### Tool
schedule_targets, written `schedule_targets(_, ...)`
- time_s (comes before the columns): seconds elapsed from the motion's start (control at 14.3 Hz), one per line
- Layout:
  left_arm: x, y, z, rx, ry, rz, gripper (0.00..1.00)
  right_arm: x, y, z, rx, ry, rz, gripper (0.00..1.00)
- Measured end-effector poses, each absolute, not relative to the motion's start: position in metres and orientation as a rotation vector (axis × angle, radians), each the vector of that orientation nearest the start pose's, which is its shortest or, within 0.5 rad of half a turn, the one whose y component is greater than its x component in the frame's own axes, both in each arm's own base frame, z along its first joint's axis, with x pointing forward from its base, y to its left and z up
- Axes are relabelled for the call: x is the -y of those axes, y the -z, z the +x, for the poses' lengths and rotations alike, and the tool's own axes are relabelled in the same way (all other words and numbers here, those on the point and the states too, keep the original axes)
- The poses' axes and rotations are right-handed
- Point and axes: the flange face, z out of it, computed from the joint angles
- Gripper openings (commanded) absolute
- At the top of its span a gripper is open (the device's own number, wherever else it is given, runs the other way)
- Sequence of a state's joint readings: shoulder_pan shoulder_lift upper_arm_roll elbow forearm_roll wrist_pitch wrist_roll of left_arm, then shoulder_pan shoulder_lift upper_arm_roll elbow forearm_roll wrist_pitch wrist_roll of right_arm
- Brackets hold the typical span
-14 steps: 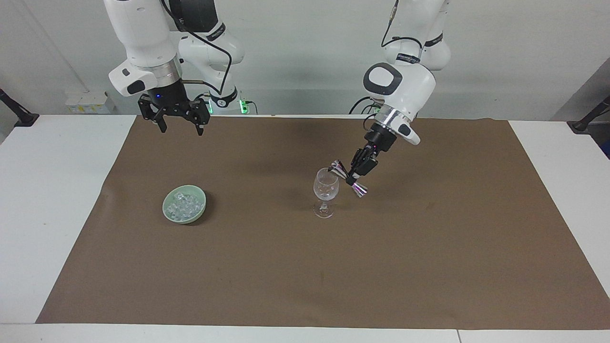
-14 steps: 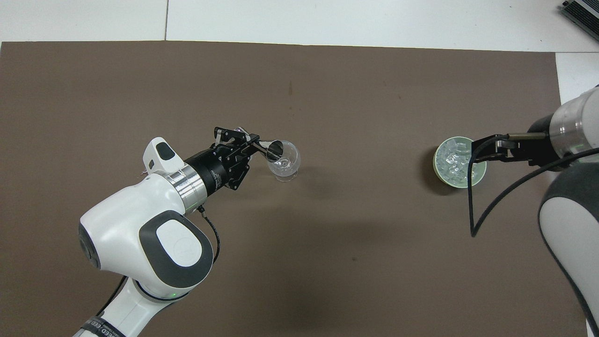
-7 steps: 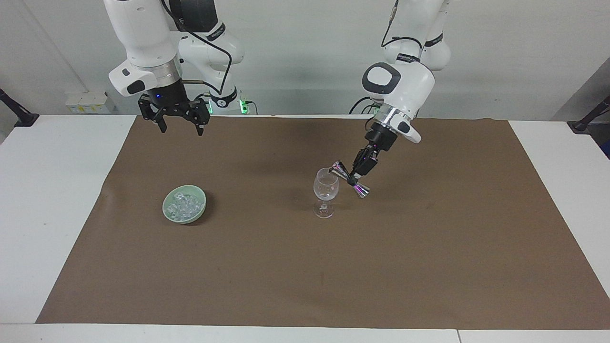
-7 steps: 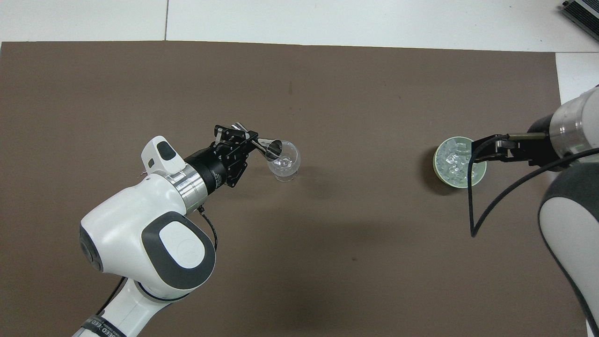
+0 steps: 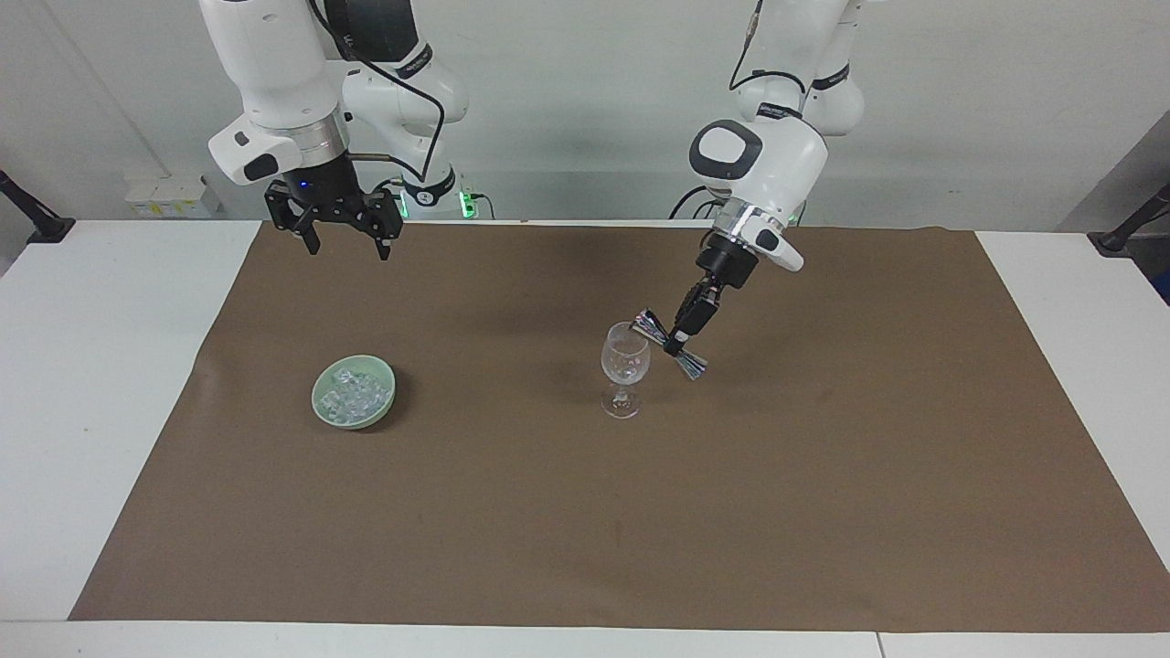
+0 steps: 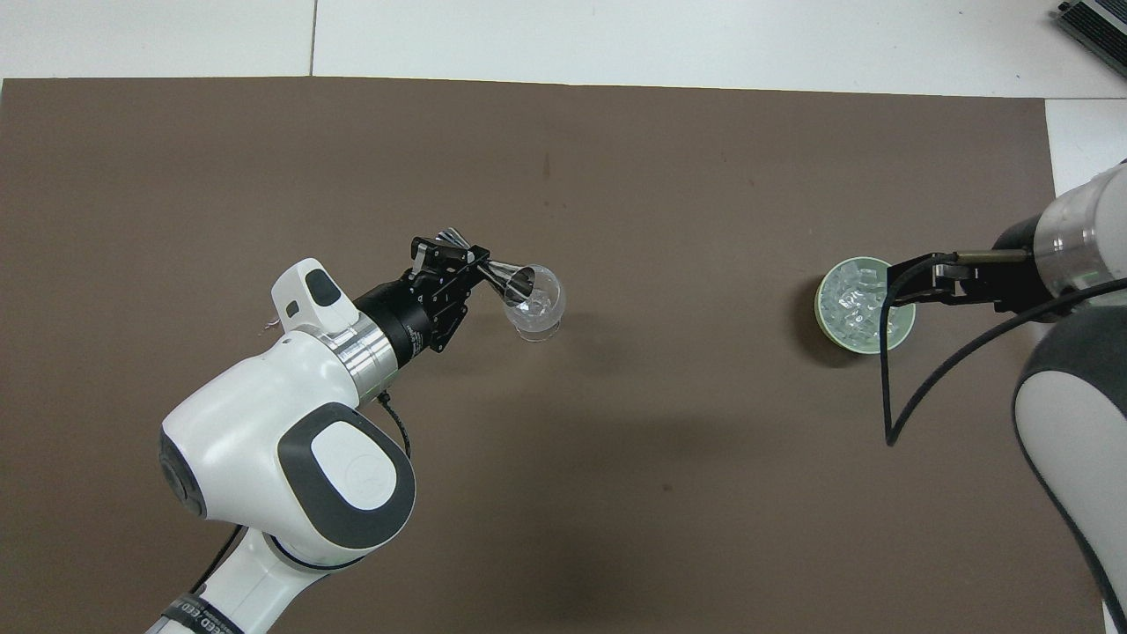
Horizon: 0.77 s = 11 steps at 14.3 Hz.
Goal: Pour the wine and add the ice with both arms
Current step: 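Tilt the metal cup over the clear cup with the left gripper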
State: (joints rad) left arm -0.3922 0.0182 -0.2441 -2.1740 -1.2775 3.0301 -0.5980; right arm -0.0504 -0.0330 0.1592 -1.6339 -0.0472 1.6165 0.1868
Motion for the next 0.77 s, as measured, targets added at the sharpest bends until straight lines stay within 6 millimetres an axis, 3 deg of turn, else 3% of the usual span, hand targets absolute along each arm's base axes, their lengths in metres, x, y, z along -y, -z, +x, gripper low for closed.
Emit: schedule_targets(0.77,0.2764,-0.4454,0.4959,-1.155,-0.314,1.896,0.0,-0.0561,-0.6167,0.5453,-0.122,0.036,-3.189,1.0)
